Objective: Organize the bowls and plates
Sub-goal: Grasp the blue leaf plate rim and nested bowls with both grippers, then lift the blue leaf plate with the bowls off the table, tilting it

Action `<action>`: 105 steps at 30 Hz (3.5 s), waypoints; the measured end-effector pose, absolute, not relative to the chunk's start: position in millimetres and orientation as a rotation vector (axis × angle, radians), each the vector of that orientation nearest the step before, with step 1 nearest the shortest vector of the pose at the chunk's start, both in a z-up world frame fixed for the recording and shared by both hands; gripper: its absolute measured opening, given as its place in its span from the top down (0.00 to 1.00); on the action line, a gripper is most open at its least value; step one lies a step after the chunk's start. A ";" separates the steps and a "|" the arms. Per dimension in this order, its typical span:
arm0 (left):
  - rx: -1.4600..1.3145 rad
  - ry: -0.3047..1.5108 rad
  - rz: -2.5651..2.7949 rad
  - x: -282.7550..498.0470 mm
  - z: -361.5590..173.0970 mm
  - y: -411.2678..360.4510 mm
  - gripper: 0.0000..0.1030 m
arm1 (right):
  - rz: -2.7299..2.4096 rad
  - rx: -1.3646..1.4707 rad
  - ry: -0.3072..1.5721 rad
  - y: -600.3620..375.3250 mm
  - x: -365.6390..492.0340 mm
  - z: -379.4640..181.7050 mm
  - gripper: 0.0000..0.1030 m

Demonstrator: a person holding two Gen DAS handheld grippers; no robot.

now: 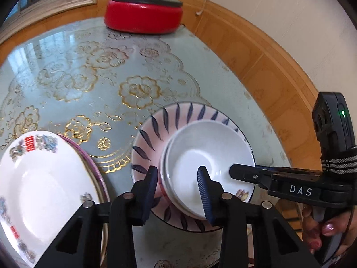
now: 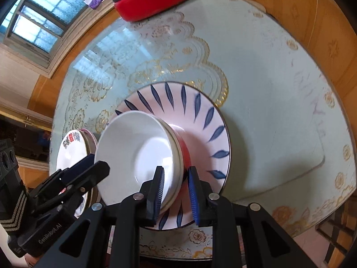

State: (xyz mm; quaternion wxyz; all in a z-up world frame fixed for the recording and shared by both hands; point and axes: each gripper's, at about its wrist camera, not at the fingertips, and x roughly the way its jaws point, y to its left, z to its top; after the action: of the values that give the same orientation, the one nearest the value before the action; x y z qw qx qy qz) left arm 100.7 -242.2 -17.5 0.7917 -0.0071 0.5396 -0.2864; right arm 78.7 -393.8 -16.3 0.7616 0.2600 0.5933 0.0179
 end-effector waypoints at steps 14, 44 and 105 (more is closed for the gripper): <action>0.039 1.167 -0.590 114.8 -39.4 -259.6 0.66 | 0.024 0.519 1.250 -398.7 89.2 -25.1 0.81; 0.049 1.132 -0.532 109.1 -35.1 -263.7 0.65 | 0.057 0.537 1.269 -404.3 90.6 -21.5 0.81; 0.016 1.156 -0.415 103.0 -31.4 -224.5 0.65 | 0.120 0.656 1.251 -455.4 81.5 -67.3 0.89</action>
State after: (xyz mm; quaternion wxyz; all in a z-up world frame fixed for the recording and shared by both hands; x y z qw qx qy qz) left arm 103.0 -224.5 -31.4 0.8172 0.0074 0.5425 -0.1947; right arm 81.5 -455.4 -67.3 0.7592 0.3011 0.5743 0.0553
